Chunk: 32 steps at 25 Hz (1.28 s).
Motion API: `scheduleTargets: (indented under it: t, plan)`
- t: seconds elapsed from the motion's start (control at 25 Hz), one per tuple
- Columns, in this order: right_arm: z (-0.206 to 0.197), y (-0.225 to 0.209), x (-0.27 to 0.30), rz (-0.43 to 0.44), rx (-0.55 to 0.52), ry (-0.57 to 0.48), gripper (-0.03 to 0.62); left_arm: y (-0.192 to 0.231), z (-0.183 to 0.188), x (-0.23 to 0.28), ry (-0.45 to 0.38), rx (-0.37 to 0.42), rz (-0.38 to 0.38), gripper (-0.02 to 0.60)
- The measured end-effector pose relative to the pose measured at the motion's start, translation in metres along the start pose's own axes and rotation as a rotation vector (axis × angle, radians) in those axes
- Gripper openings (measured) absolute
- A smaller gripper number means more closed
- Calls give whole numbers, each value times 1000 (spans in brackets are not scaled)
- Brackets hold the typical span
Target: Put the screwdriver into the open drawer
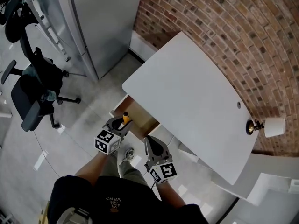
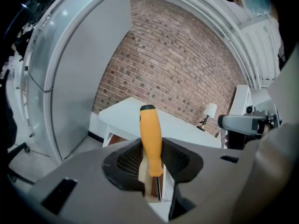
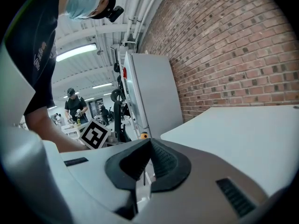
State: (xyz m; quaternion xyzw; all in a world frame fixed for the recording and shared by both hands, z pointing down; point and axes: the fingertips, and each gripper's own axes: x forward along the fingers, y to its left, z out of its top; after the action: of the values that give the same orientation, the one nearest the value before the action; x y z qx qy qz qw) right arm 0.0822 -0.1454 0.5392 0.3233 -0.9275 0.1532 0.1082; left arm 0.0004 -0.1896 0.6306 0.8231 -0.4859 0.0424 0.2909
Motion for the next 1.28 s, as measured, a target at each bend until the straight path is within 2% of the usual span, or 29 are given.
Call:
scheduleTargets:
  t: [0.24,0.44,0.76,1.04,1.28]
  plan:
    - [-23,-11,31,8,7,35,-5,35,-27,38,37,-42,18,119]
    - [-44,-16,44,6,23,67,-5,61,-54,68,91,-30,37,119]
    - [-71,-19,43,2,29,120,-5,88,-89,105,146,-113,71,120]
    - [-79,-21,41,-1,25,141,-5,113,-112,121,199,-205,176,119]
    - [-84,-21,47,10,27,153,-5,123,-130,134,287,-232,217,120]
